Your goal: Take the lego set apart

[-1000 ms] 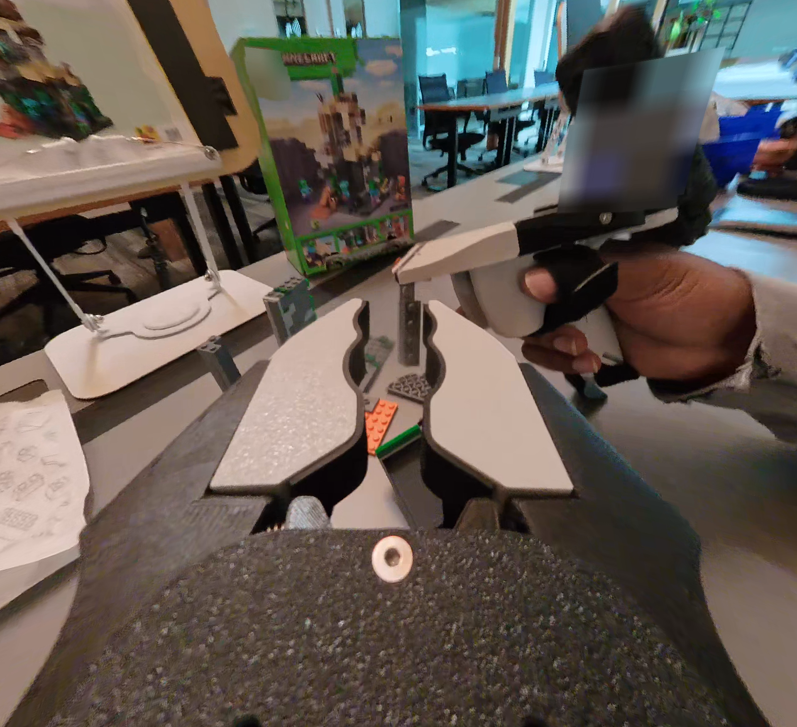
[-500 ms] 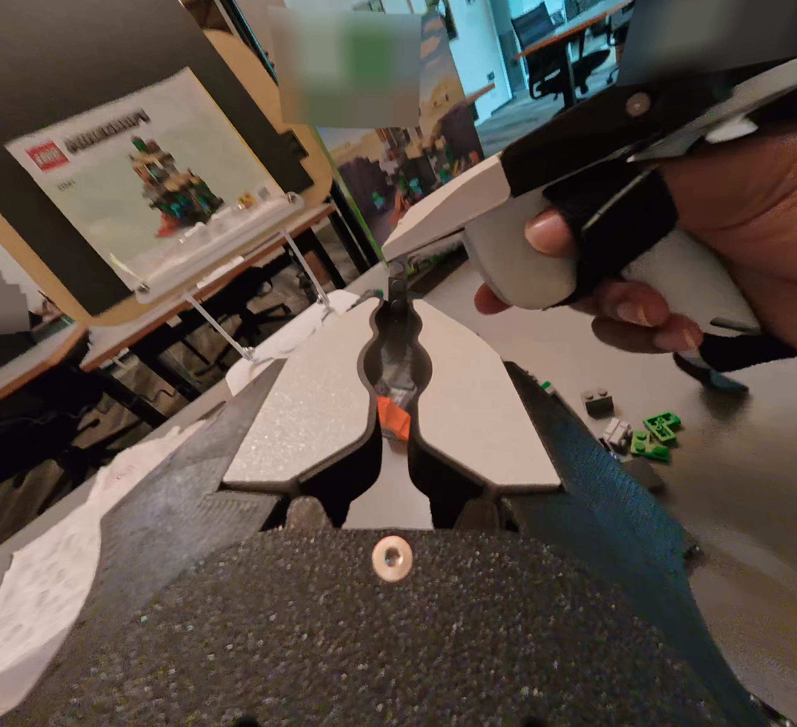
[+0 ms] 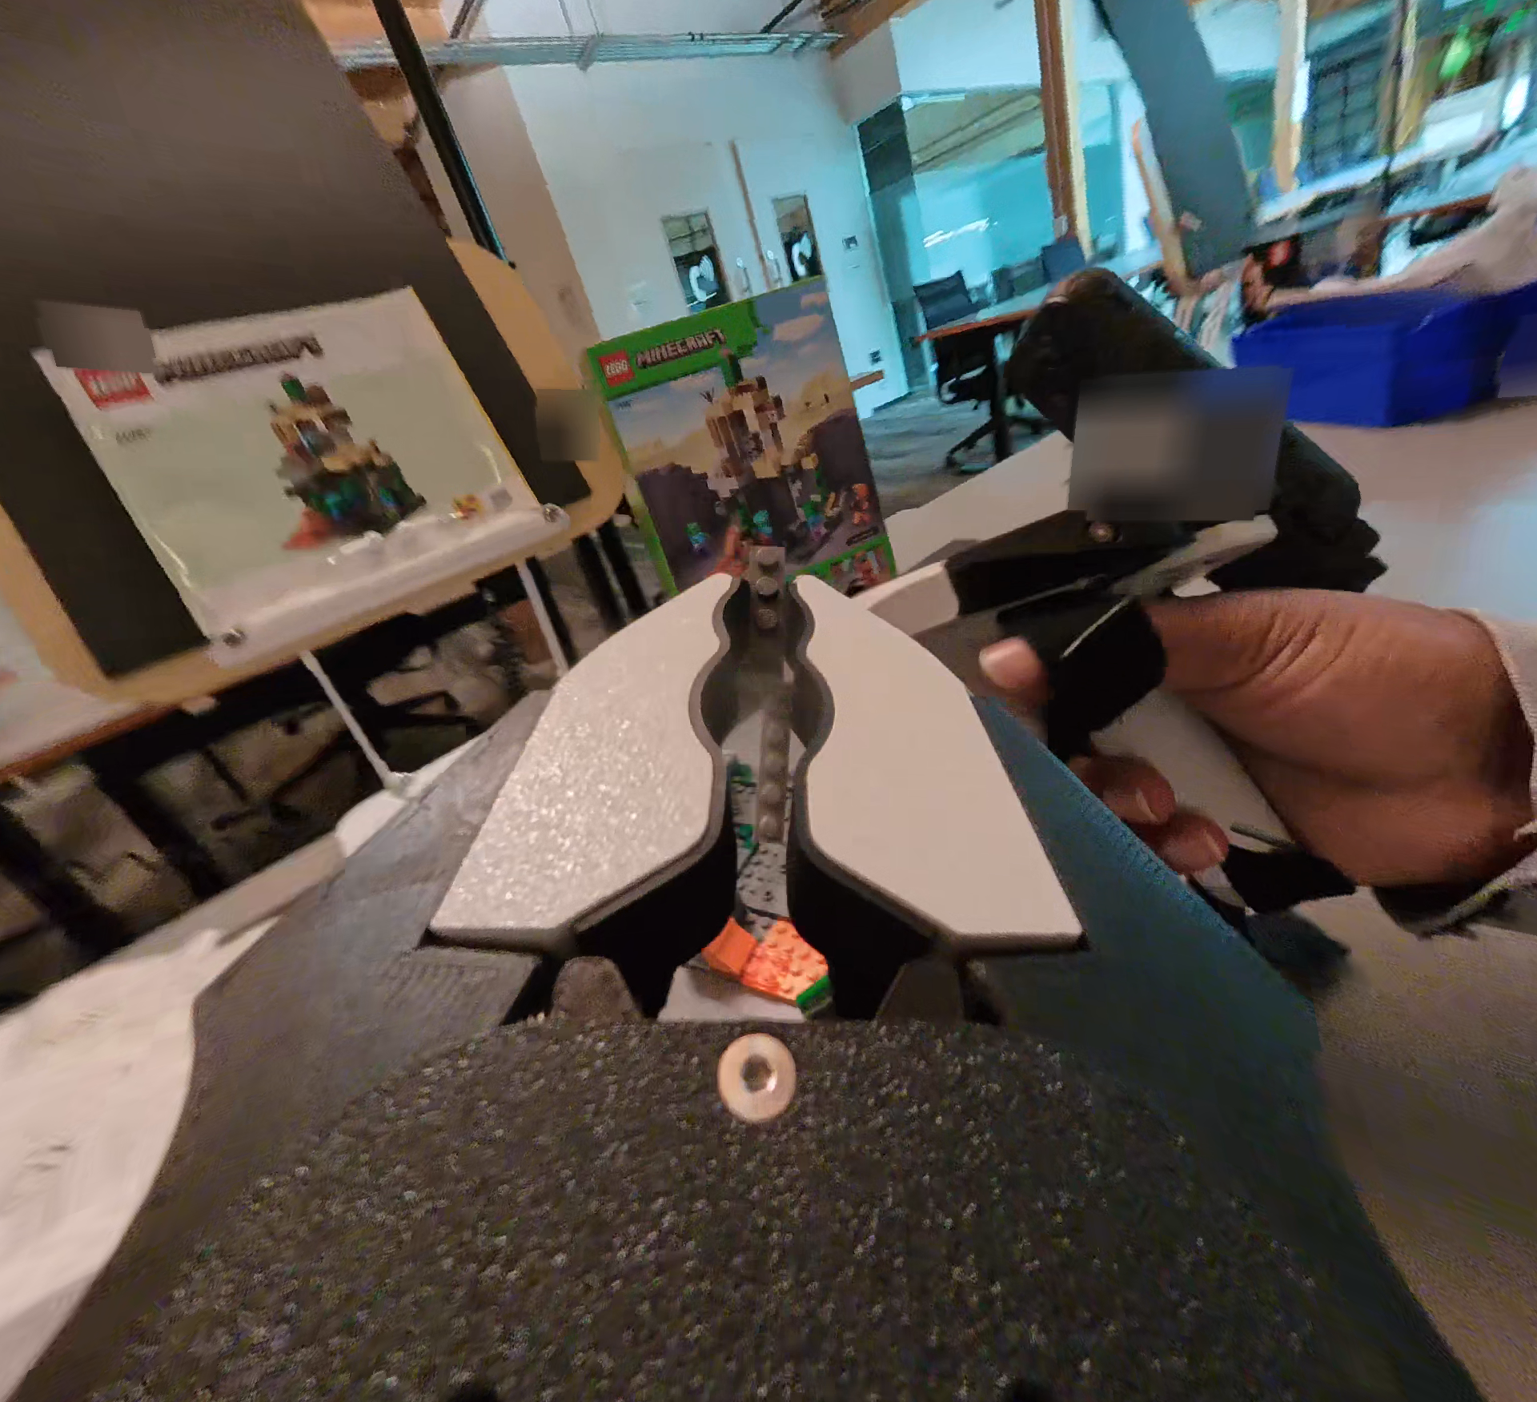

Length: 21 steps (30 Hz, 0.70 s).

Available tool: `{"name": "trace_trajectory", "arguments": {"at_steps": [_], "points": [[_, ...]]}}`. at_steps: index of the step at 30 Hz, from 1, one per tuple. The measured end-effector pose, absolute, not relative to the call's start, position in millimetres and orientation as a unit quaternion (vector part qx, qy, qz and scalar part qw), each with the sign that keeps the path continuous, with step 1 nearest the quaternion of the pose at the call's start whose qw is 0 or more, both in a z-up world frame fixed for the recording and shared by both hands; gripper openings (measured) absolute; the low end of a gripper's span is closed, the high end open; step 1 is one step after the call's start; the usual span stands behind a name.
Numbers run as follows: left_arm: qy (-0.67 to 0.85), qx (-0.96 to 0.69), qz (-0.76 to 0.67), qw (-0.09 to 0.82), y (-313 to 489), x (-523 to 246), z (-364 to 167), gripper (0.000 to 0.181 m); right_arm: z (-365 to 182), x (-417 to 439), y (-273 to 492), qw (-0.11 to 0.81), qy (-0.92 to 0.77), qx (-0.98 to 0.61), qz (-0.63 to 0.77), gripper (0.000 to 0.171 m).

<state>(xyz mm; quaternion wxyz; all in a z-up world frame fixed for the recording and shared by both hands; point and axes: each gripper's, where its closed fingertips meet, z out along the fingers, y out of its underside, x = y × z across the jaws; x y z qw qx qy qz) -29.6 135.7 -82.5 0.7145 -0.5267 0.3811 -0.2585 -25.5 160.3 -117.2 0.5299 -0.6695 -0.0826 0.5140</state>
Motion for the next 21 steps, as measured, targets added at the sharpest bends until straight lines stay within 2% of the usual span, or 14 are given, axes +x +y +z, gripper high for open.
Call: {"name": "trace_trajectory", "arguments": {"at_steps": [5, 9, 13, 17, 21], "points": [[0.351, -0.590, -0.328, 0.649, 158, -42, -104, 0.008, -134, -3, 172, 0.541, -0.087, -0.720, 0.425, 0.005], [0.405, -0.696, -0.286, 0.518, 172, -42, -172, 0.008, -167, 20, 178, 0.503, -0.128, -0.785, 0.340, 0.005], [0.408, -0.758, -0.233, 0.453, 183, -54, -211, 0.008, -194, 34, 177, 0.450, -0.148, -0.830, 0.295, 0.005], [0.436, -0.771, -0.165, 0.435, 188, -63, -232, 0.008, -223, 49, 172, 0.391, -0.180, -0.877, 0.214, 0.005], [0.451, -0.769, -0.151, 0.428, 185, -62, -238, 0.008, -228, 46, 165, 0.369, -0.203, -0.880, 0.218, 0.014]]}}
